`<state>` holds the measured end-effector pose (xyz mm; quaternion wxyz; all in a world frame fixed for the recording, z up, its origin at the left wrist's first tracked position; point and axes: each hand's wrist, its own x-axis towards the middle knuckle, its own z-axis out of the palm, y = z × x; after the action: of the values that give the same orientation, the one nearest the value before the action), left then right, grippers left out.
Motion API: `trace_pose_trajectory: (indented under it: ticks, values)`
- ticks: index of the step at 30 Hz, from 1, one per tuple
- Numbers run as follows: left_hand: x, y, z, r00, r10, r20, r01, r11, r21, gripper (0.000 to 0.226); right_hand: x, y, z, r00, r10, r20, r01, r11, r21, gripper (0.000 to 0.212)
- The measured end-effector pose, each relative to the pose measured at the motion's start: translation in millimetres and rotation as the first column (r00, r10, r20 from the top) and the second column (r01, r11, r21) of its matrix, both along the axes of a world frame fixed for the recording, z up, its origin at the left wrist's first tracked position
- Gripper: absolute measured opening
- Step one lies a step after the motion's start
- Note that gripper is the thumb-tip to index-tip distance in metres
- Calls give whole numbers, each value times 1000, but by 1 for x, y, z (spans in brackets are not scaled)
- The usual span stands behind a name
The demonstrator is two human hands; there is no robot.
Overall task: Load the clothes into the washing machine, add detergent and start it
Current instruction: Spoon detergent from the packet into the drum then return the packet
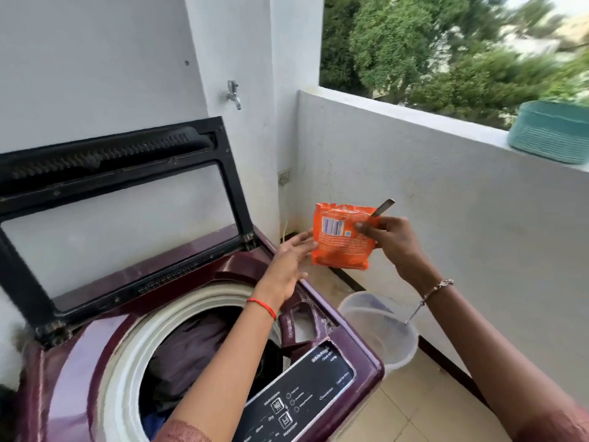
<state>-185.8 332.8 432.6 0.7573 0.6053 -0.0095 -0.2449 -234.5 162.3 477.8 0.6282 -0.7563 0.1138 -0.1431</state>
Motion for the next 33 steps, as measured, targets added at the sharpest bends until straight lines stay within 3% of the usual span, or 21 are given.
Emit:
trace_pose_trajectory:
  ticks: [4, 8, 11, 16, 18, 20, 23, 26, 33]
  values:
    - [0, -62, 12, 969, 23, 247, -55, 991, 123, 52, -11, -48, 4, 986, -160, 36, 162, 986, -40, 15]
    - [-7, -139, 16, 830, -278, 483, 74, 914, 398, 81, -13, -102, 2, 937, -341, 77, 347, 933, -98, 15]
    - [-20, -206, 24, 726, -398, 560, 131, 880, 456, 79, -8, -149, 7, 914, -397, 84, 405, 907, -118, 7]
    - [-19, -299, 30, 687, -278, 671, 72, 945, 318, 58, -5, -227, 29, 948, -300, 109, 314, 938, -144, 12]
    - [-12, -326, 37, 712, -230, 663, 113, 970, 215, 51, -7, -254, 41, 972, -205, 111, 220, 963, -154, 14]
    - [-4, -354, 47, 798, -207, 566, 191, 978, 88, 41, -11, -284, 53, 981, -141, 129, 160, 975, -153, 17]
    - [9, -389, 62, 878, -252, 407, 291, 956, -35, 31, -13, -333, 66, 960, -234, 156, 269, 927, -262, 25]
    - [19, -421, 78, 877, -324, 355, 382, 918, -105, 26, -11, -383, 76, 939, -323, 116, 343, 890, -302, 35]
    - [64, -484, 111, 816, -455, 356, 529, 836, -146, 18, 10, -454, 100, 951, -301, 65, 296, 952, 76, 31]
